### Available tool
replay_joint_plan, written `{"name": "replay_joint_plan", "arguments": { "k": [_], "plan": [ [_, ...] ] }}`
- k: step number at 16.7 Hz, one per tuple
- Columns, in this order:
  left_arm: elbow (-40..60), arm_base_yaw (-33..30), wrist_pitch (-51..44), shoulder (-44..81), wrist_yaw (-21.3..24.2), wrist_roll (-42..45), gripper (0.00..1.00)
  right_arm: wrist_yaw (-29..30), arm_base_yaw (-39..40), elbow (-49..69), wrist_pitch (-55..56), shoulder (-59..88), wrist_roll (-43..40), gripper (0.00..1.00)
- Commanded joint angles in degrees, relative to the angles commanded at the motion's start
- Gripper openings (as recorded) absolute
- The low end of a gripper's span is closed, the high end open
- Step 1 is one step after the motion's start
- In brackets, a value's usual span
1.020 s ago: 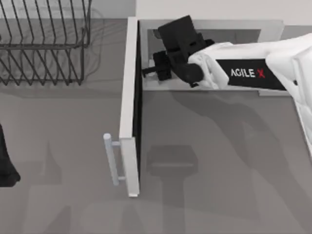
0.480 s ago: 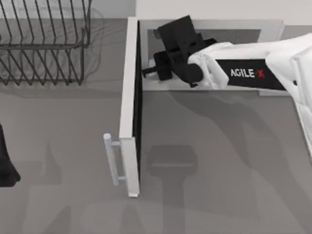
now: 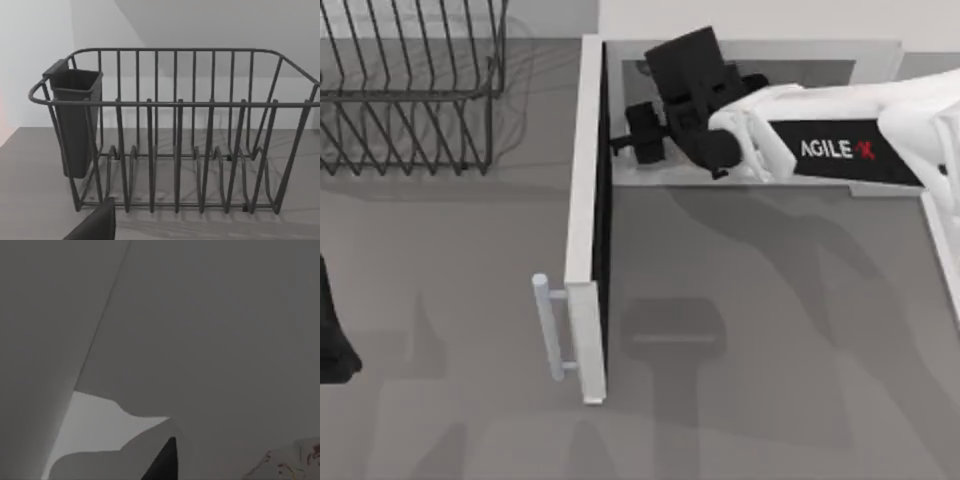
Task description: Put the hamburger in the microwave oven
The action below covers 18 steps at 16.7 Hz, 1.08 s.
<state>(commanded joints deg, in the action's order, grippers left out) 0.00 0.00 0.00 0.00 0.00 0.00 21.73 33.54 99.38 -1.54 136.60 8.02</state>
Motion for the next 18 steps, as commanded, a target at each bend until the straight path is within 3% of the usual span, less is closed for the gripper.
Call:
{"name": "replay_joint_plan", "arguments": {
  "k": [8, 18],
  "plan": [
    [0.0, 0.0, 0.0, 0.0, 0.0, 0.0, 1.0, 2.4, 7.5, -18.7, 1.9, -11.6, 3.6, 1.0],
    [0.0, 0.0, 0.0, 0.0, 0.0, 0.0, 1.0, 10.9, 15.5, -40.8, 9.6, -23.3, 12.4, 1.0]
  ]
}}
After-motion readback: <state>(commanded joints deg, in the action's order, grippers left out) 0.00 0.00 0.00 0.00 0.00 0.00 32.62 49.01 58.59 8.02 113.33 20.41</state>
